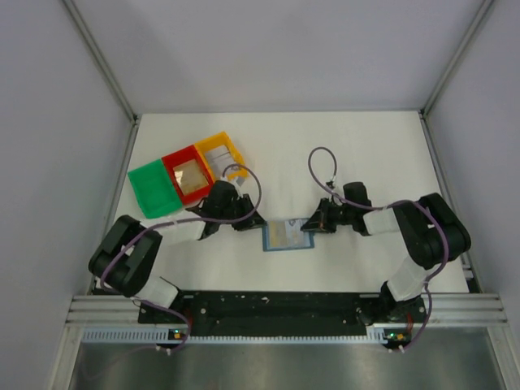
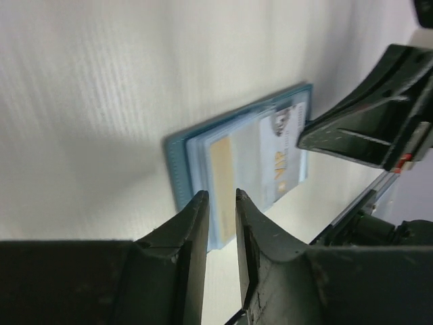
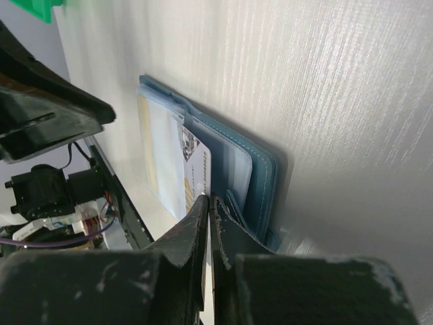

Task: Take the credit cards out of the card holder
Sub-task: Remove the credit card from the card holder.

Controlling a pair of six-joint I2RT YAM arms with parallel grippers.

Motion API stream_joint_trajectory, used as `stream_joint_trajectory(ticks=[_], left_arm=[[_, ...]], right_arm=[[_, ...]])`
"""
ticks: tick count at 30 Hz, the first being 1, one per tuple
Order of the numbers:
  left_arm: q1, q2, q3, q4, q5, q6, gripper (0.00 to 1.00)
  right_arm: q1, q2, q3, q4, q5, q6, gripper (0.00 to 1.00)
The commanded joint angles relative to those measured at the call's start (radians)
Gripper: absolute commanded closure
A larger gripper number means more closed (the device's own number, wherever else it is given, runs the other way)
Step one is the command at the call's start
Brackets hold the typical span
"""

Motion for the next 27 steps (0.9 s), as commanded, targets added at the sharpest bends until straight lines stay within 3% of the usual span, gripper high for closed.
stream_joint_trajectory(ticks=[1, 7, 14, 27], left_arm=[[-0.035, -0.077, 0.077, 0.026, -0.001, 0.024, 0.69], [-0.108, 0.049, 0.175, 0.045, 0.046, 0.021, 0.68], [-0.122, 0.196, 0.222, 0.049, 0.060, 0.039, 0.71], [-0.075, 0.221, 0.127, 0.049, 0.026, 0.030, 0.75]], right_arm=[[-0.015, -0.024, 0.012, 0.006, 0.000, -0.027, 1.00], [-0.015, -0.020, 0.021, 0.012, -0.004, -0.021, 1.00], [-0.015, -0.019, 0.019, 0.021, -0.007, -0.016, 1.00], [-0.076, -0.059, -0.046, 0.069, -0.053, -0.002, 1.00]])
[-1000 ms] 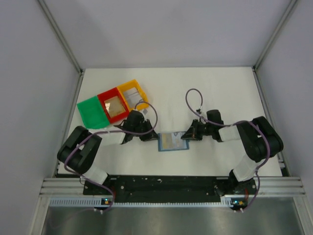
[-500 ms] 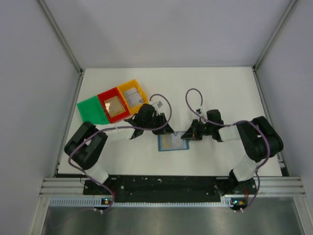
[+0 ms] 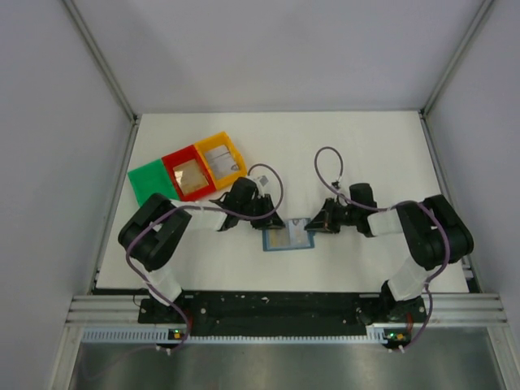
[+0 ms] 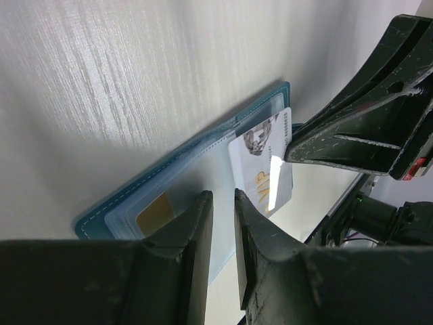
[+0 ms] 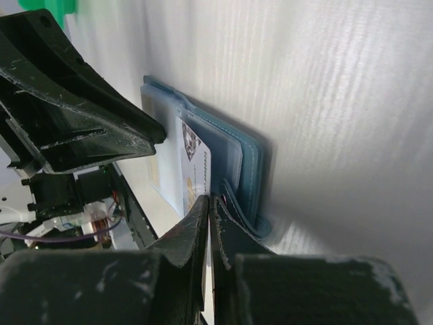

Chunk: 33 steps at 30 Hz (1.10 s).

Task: Take the credit cards out of the card holder
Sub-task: Remove the credit card from the card holder.

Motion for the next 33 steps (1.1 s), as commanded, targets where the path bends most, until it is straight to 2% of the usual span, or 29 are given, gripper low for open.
stream_joint_trajectory(ticks=[1, 9, 13, 17, 21, 26, 29, 33], left_arm=[[0.026, -0.014, -0.039, -0.029, -0.048, 0.026, 0.75], [0.031, -0.066, -0.037, -0.003, -0.041, 0.022, 0.73], [0.031, -0.099, -0.022, 0.061, -0.007, -0.001, 0.65], [0.029, -0.117, -0.005, 0.101, 0.010, -0.021, 0.51], [0.029, -0.105, 0.009, 0.115, 0.037, -0.032, 0.47], [0.029, -0.077, -0.023, 0.227, 0.096, -0.084, 0.42], [0.026, -0.071, -0.052, 0.323, 0.119, -0.134, 0.36], [0.026, -0.066, -0.055, 0.345, 0.128, -0.151, 0.30]], right_arm=[[-0.047, -0.068, -0.031, 0.040, -0.022, -0.009, 1.00], [-0.052, -0.133, -0.031, 0.026, -0.033, -0.003, 1.00], [-0.058, -0.168, -0.042, 0.049, -0.040, 0.026, 1.00], [-0.061, -0.187, -0.054, 0.075, -0.048, 0.046, 1.00], [-0.062, -0.170, -0.063, 0.079, -0.048, 0.040, 1.00], [-0.061, -0.180, -0.103, 0.226, -0.080, 0.138, 1.00], [-0.061, -0.179, -0.117, 0.321, -0.094, 0.197, 1.00], [-0.061, -0.182, -0.138, 0.452, -0.108, 0.301, 1.00]])
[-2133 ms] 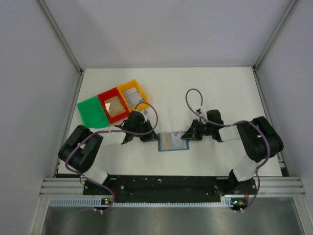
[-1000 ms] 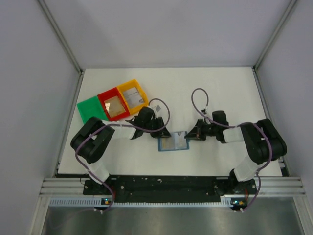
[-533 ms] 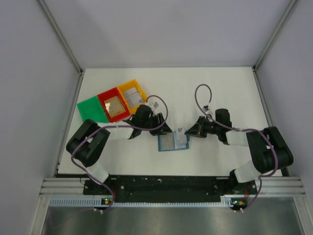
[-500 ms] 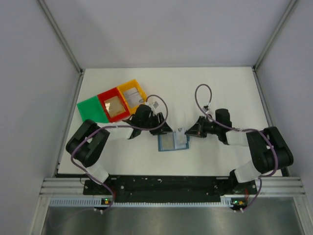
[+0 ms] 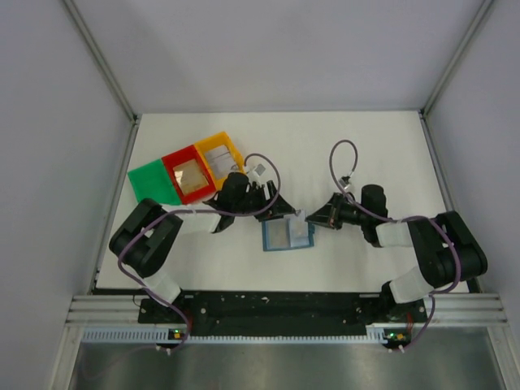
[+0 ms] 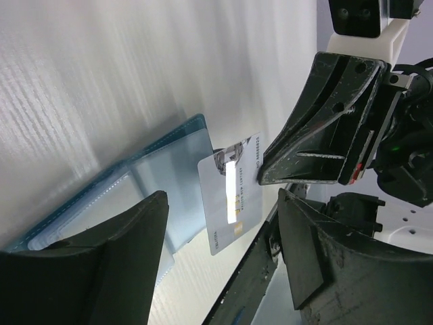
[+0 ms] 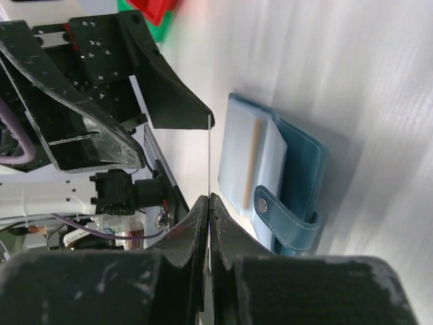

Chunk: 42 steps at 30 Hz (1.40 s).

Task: Take the credit cards out of the card holder
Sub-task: Remove the credit card from the card holder, then place the credit card in the storage box.

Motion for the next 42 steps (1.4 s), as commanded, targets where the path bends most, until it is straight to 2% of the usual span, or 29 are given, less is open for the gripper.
stream_joint_trajectory(ticks=[1, 6, 8, 10, 16, 20, 23, 24, 28, 30, 33, 37, 39, 42], left_arm=[[-0.001, 0.008, -0.011, 0.116, 0.038, -0.044, 0.29], [-0.001, 0.016, -0.020, 0.191, 0.067, -0.087, 0.30], [-0.004, 0.016, -0.017, 0.213, 0.080, -0.093, 0.38], [-0.007, 0.013, -0.017, 0.227, 0.088, -0.098, 0.53], [-0.005, -0.002, -0.031, 0.277, 0.091, -0.103, 0.79], [-0.005, -0.012, -0.040, 0.313, 0.093, -0.098, 1.00], [-0.004, -0.027, -0.037, 0.307, 0.094, -0.061, 1.00], [-0.001, -0.035, -0.031, 0.290, 0.099, -0.043, 1.00], [0.031, -0.076, 0.026, 0.135, 0.142, 0.118, 1.00], [0.065, -0.102, 0.064, 0.031, 0.163, 0.224, 1.00], [0.131, -0.140, 0.161, -0.248, 0.139, 0.452, 1.00], [0.237, -0.156, 0.311, -0.540, 0.113, 0.715, 1.00], [0.292, -0.145, 0.391, -0.650, 0.097, 0.819, 1.00], [0.355, -0.096, 0.524, -0.819, 0.093, 0.986, 1.00]], right_arm=[[-0.010, -0.027, -0.015, 0.237, -0.035, 0.125, 1.00], [-0.009, -0.032, -0.015, 0.286, -0.040, 0.165, 1.00], [-0.009, -0.034, -0.017, 0.306, -0.041, 0.180, 1.00], [-0.009, -0.034, -0.015, 0.320, -0.043, 0.189, 1.00], [-0.009, -0.034, -0.012, 0.335, -0.049, 0.202, 1.00], [-0.009, -0.032, -0.011, 0.340, -0.053, 0.205, 1.00], [-0.009, -0.035, -0.011, 0.340, -0.066, 0.205, 1.00], [-0.010, -0.037, -0.009, 0.335, -0.066, 0.203, 0.95], [-0.009, -0.066, -0.005, 0.280, -0.067, 0.171, 0.57], [-0.009, -0.101, 0.008, 0.185, -0.058, 0.116, 0.39], [-0.009, -0.181, 0.061, -0.093, -0.028, -0.037, 0.20], [-0.009, -0.306, 0.182, -0.517, 0.083, -0.289, 0.07], [-0.006, -0.352, 0.210, -0.631, 0.138, -0.353, 0.06], [0.000, -0.391, 0.221, -0.694, 0.180, -0.381, 0.05]])
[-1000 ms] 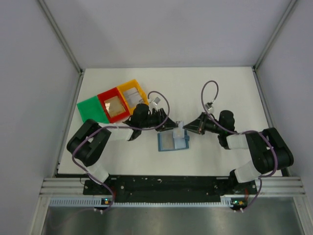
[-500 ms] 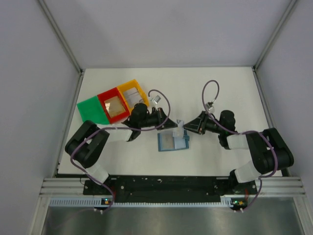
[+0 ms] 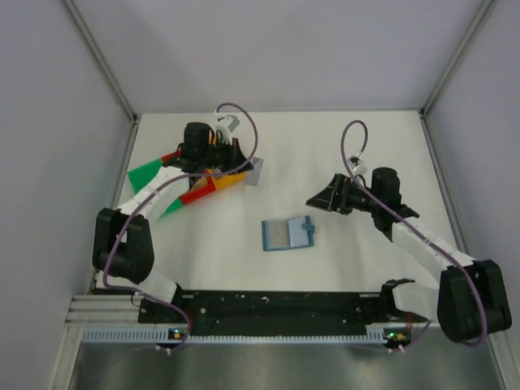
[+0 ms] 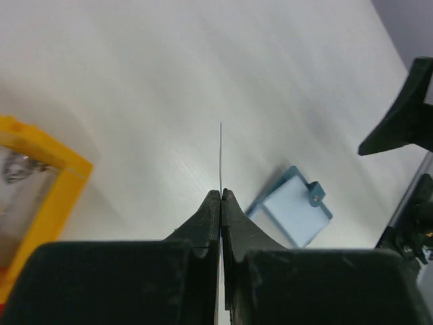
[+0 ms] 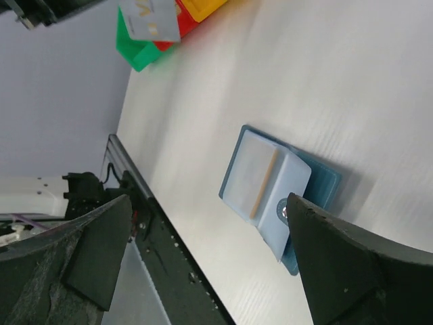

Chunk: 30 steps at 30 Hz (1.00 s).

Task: Take the credit cards out of the card holder
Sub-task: Place the credit card in the storage box.

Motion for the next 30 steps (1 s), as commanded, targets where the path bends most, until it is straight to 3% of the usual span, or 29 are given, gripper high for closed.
stream_joint_trajectory(ticks=[1, 5, 11, 22, 30], left_arm=[[0.083, 0.038, 0.217, -0.364, -0.033, 0.384, 1.00], [0.122, 0.176, 0.418, -0.587, -0.062, 0.570, 1.00], [0.155, 0.340, 0.592, -0.731, -0.079, 0.699, 1.00], [0.175, 0.423, 0.647, -0.652, -0.198, 0.794, 1.00], [0.175, 0.471, 0.682, -0.656, -0.203, 0.833, 1.00]], right_arm=[[0.008, -0.072, 0.048, -0.244, 0.099, -0.171, 0.05], [0.017, -0.069, 0.050, -0.260, 0.102, -0.185, 0.05], [0.024, -0.083, 0.033, -0.270, 0.102, -0.193, 0.05], [0.024, -0.120, -0.001, -0.319, 0.108, -0.199, 0.05], [0.024, -0.138, -0.015, -0.339, 0.114, -0.188, 0.05]])
